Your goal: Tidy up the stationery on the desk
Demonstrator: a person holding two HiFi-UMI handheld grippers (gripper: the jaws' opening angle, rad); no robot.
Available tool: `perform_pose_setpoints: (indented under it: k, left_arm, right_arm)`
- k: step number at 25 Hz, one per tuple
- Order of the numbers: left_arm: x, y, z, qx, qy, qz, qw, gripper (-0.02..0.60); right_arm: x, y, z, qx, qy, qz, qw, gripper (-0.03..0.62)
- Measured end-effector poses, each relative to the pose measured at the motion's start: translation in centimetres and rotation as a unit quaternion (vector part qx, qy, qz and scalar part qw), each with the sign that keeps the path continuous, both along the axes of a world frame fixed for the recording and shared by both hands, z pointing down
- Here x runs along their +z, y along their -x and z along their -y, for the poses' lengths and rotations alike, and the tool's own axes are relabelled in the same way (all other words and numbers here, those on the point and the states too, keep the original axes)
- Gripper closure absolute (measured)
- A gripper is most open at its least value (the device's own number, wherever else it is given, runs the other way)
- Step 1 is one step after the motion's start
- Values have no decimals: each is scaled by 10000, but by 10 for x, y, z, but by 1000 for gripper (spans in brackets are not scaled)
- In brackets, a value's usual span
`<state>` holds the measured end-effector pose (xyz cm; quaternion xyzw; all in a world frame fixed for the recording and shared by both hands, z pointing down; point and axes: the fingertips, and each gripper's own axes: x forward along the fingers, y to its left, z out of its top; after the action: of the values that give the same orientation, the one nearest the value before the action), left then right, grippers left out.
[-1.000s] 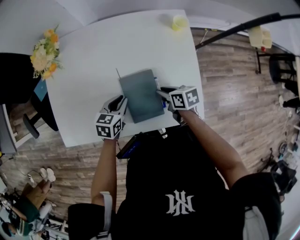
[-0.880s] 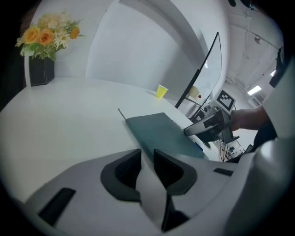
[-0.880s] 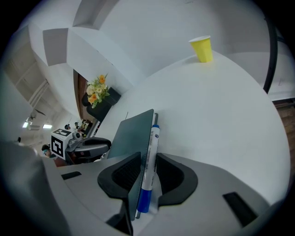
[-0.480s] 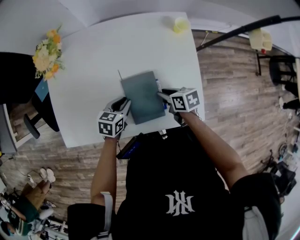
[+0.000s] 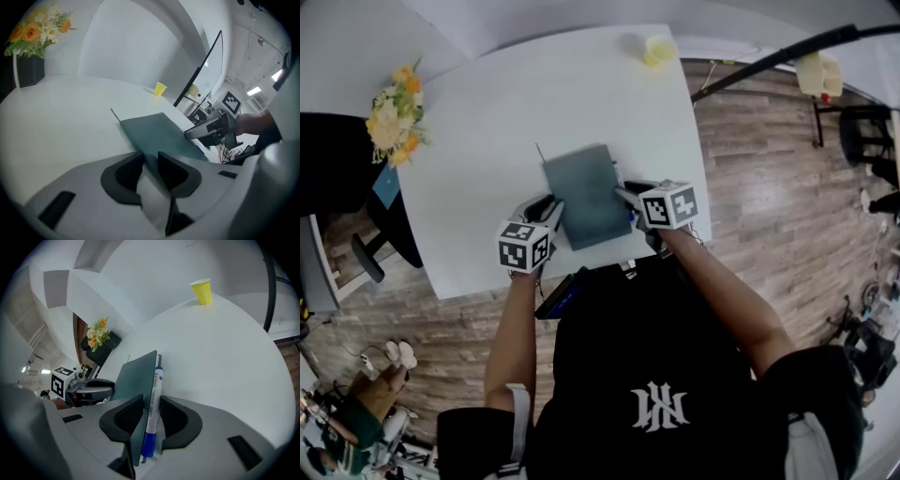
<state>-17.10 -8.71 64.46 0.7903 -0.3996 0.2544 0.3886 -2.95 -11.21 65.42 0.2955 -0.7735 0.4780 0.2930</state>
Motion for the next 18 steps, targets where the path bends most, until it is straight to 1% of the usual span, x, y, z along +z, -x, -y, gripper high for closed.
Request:
perform_pose_setpoints:
  k: [9, 14, 18]
  left_arm:
    - [0, 1, 9, 126, -32, 30, 9999, 477]
    - [-1, -1, 7, 144, -89, 26, 9999, 476]
    - [-4, 9, 7, 71, -134, 27, 9999, 459]
  right_arm:
    - [0, 0, -7, 280, 87, 55, 9996, 478]
    - [1, -4, -8, 270, 31, 23, 9996, 477]
    - [1, -6, -6, 268, 1, 0, 9996, 472]
